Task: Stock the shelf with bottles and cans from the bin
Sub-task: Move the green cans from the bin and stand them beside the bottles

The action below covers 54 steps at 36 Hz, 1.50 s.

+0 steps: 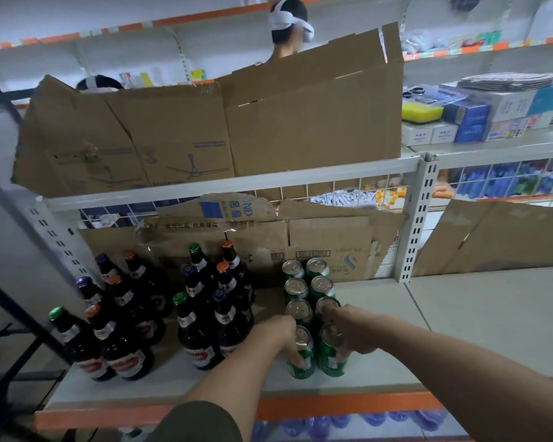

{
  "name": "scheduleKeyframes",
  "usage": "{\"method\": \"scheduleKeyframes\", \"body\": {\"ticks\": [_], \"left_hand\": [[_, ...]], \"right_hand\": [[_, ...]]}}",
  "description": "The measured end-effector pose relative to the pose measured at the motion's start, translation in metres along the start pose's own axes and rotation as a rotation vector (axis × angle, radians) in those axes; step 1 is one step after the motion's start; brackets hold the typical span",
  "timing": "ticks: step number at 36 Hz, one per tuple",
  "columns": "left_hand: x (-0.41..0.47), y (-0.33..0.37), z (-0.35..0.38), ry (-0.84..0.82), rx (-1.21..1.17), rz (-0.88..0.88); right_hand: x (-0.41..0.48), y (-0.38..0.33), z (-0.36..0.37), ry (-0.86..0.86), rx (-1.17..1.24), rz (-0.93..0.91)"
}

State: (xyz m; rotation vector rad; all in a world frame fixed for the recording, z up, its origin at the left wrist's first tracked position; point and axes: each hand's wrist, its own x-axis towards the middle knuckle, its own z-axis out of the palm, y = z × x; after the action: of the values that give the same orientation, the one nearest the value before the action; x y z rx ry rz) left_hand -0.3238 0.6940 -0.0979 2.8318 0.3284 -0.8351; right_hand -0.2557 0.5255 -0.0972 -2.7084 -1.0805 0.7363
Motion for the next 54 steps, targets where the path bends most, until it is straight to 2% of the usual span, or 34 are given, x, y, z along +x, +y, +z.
{"method": "scheduleKeyframes", "body": {"ticks": [13,25,31,41,50,54], "left_hand": [[0.005,-0.005,0.010,0.045,-0.006,0.008],[0.010,-0.004,0.010,-0.013,0.020,0.014],[0.011,-0.002,0.009,-0.037,0.065,0.012],[0.012,-0.002,0.008,-0.048,0.065,-0.007],[0.011,-0.004,0.008,-0.056,0.071,0.020],[0.012,-0.002,0.007,-0.061,0.109,0.027]], "right_hand": [[0.001,0.000,0.002,-0.011,0.003,-0.014],[0.000,-0.002,0.006,-0.014,-0.058,-0.034],[-0.005,-0.006,0.006,-0.014,0.022,-0.023],[-0.008,-0.009,-0.001,0.033,0.002,-0.039],[0.000,-0.008,-0.006,-0.041,-0.162,-0.028],[0.002,-0.005,-0.002,-0.008,-0.194,-0.038]]}}
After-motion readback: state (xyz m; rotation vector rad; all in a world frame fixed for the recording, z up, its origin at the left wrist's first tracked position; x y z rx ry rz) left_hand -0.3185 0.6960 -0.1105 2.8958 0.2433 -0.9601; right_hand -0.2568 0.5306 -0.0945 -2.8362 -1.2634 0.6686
